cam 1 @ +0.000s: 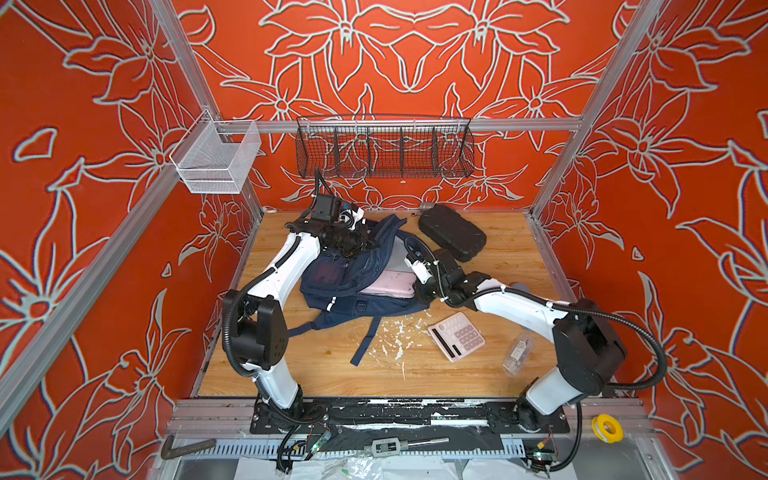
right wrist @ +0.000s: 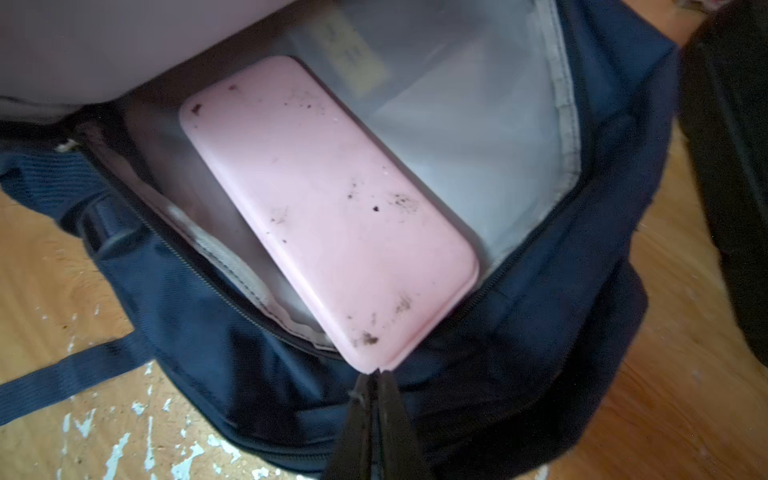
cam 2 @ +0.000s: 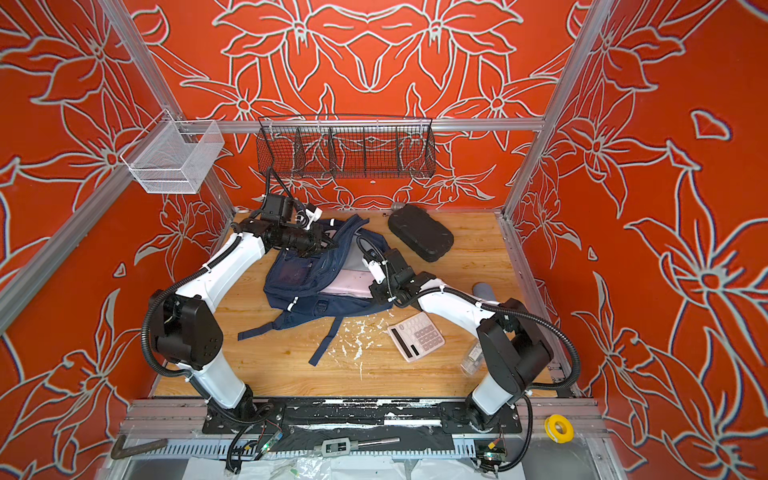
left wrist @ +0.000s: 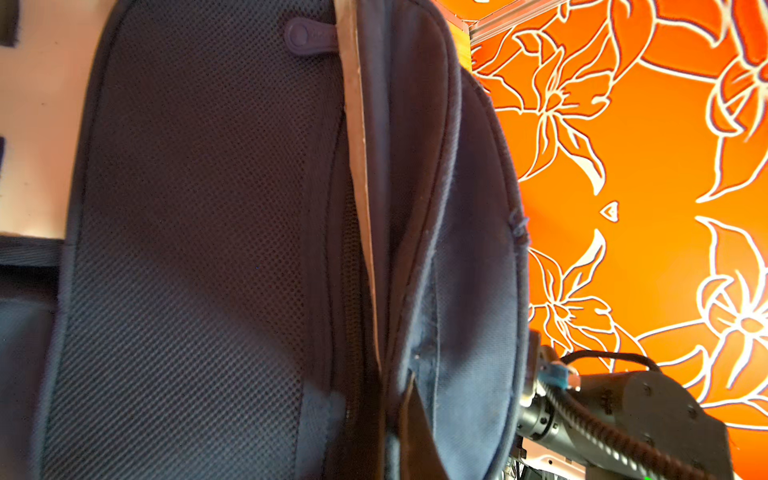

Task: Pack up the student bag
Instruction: 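Push the pencil case deeper into the backpack and open the right gripper, then withdraw the right gripper and move it over the pink calculator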

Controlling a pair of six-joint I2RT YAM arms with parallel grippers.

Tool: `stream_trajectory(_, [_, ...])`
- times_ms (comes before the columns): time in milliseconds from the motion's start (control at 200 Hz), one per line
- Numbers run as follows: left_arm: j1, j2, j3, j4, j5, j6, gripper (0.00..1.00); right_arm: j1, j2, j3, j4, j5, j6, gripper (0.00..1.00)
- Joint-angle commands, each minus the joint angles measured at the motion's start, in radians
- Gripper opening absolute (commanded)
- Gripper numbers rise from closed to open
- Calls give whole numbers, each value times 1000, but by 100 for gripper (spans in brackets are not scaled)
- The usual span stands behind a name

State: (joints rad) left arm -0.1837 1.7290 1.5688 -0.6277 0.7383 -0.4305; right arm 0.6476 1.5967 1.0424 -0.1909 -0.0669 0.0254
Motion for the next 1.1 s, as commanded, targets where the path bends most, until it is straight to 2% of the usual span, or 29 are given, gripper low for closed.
stream_trajectory(0, [-4, -50, 21, 19, 51, 9, 0, -11, 7, -9, -49, 90, 52, 8])
stream_trajectory(100, [-5, -48, 20, 31, 68, -5, 0, -10, 79, 37, -72, 74, 57, 8])
stream_trajectory(255, [-21, -36, 38, 37, 82, -15, 0, -9, 176, 108, -74, 136, 78, 8])
stream_trajectory(380, [-29, -25, 41, 49, 94, -23, 0, -3, 230, 171, -49, 48, 46, 8])
stream_trajectory(480, [-28, -17, 38, 54, 95, -24, 0, 10, 189, 94, 175, -120, 32, 11])
stream_trajectory(565, [-26, -13, 25, 68, 101, -35, 0, 12, 158, -3, 435, -217, 60, 17])
stream_trajectory(630, [-27, -7, 17, 78, 108, -46, 0, 11, 178, -7, 516, -261, 84, 19])
stream_trajectory(701, [-26, 0, 21, 77, 112, -51, 0, 12, 221, 43, 469, -306, 83, 19])
stream_trajectory(756, [-26, 2, 24, 72, 106, -48, 0, 11, 245, 83, 386, -289, 88, 19])
stream_trajectory(891, [-10, -9, 19, 79, 81, -44, 0, 3, 129, 28, 301, -104, 93, 20])
stream_trajectory(926, [-6, -9, 20, 75, 70, -37, 0, 1, 83, 17, 256, -51, 91, 23])
stream_trajectory(991, [4, -2, 35, 51, 58, -14, 0, -3, 5, 27, 106, 22, 87, 37])
stream_trajectory(1096, [21, 12, 60, 40, 56, 4, 0, -5, -75, 87, -210, 127, 172, 44])
